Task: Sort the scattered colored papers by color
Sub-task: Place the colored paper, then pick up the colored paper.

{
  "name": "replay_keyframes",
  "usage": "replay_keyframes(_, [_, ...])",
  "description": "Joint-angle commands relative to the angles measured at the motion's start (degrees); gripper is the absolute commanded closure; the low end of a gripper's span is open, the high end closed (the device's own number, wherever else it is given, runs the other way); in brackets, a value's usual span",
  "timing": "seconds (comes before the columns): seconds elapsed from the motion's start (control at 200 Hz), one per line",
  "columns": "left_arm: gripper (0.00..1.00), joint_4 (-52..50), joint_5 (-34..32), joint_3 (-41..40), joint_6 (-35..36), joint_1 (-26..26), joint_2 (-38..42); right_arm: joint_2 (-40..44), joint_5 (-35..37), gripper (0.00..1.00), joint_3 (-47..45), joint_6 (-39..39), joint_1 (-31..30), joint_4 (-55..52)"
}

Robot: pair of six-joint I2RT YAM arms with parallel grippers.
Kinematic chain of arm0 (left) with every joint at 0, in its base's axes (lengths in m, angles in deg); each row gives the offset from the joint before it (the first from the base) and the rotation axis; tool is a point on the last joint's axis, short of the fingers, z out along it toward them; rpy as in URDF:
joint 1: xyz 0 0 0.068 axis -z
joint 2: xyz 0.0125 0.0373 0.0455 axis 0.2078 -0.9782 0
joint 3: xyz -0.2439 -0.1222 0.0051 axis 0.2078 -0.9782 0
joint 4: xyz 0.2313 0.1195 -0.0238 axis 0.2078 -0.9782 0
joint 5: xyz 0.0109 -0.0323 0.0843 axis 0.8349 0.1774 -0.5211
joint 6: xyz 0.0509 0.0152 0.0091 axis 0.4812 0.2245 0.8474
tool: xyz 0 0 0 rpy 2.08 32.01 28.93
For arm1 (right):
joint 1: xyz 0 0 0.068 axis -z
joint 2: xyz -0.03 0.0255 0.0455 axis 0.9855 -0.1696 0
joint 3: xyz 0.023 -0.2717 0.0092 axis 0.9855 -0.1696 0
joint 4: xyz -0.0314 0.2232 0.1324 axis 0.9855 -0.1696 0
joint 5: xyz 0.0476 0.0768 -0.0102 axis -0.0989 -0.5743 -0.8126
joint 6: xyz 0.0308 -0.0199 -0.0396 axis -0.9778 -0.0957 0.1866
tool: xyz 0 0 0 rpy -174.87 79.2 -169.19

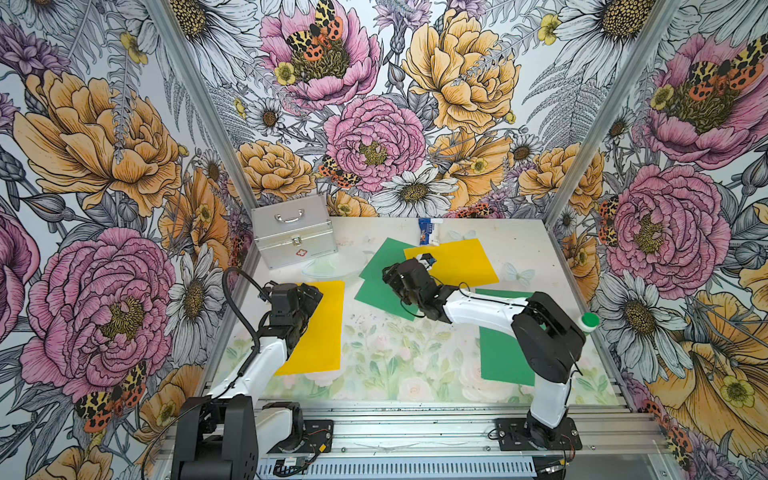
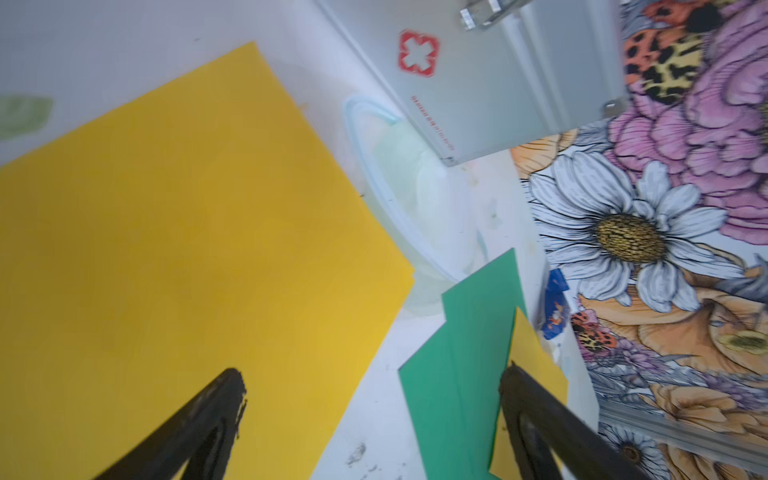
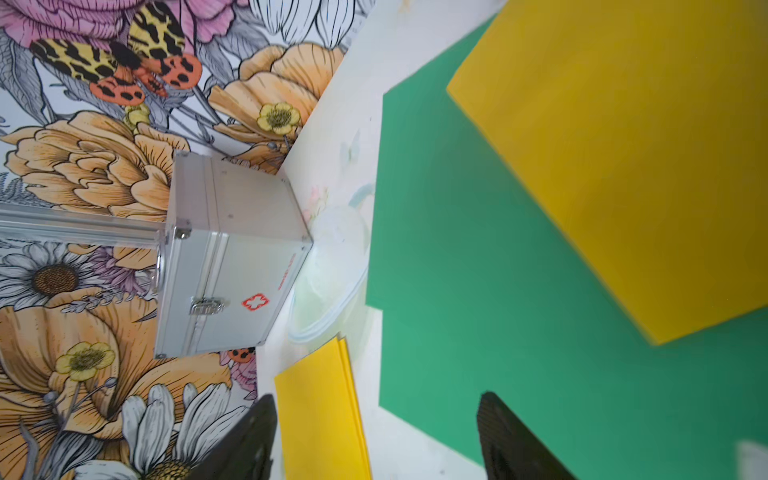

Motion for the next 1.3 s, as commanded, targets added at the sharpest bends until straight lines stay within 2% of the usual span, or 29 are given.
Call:
replay_keyframes(0.0, [0.02,-2.49,-2.78,6.59,5.52,3.06,-0.13,5.26,-5.31,0.18,-0.37,17.61,6.66,-5.29])
replay_keyframes(0.08, [0.02,-2.10,-1.96,11.00,7.49,5.41,-3.36,6.42,-11.43,0.16,-0.20,24.43,13.71,-9.32])
replay_keyframes(0.185, [0.02,1.10,2.42,16.61,11.34,8.16,-9.65,5.89,-19.48,0.15,0.63,30.31,24.41,-13.52])
replay_keyframes(0.345, [0.02,6.96,15.38,26.49,15.32,10.65,-21.93,2.32,-26.28,0.14,3.47,35.12,37.28,-18.22])
replay_keyframes(0.41, [0.02,7.22,18.93,31.60,17.25,12.04,-27.27,-2.46,-31.36,0.15,7.03,35.55,41.24,-19.49])
replay_keyframes(0.47, [0.02,8.62,24.88,36.78,18.46,12.73,-33.52,-6.52,-34.84,0.15,10.99,36.70,43.75,-20.65])
replay_keyframes(0.56, [0.02,8.56,32.38,45.35,17.33,13.35,-44.84,-11.84,-35.01,0.15,19.11,42.84,44.79,-28.18])
replay_keyframes(0.641, [0.02,8.32,34.44,50.89,16.21,14.29,-51.90,-14.86,-31.85,0.15,24.39,47.43,44.97,-35.04])
replay_keyframes(0.711, [0.02,6.71,35.25,55.28,16.01,15.29,-56.44,-15.31,-29.61,0.14,24.52,48.96,45.40,-36.37])
replay_keyframes(0.916, [0.02,-0.50,37.18,69.27,18.39,17.52,-68.99,-16.39,-29.94,0.15,22.27,49.44,46.78,-36.39])
replay_keyframes(1.021, [0.02,-1.91,37.50,73.26,17.62,18.04,-72.74,-17.20,-30.91,0.15,22.15,49.43,47.26,-36.37])
replay_keyframes(1.296, [0.02,-5.72,33.22,76.37,15.89,19.93,-77.00,-19.75,-32.70,0.16,22.47,49.70,47.64,-36.75])
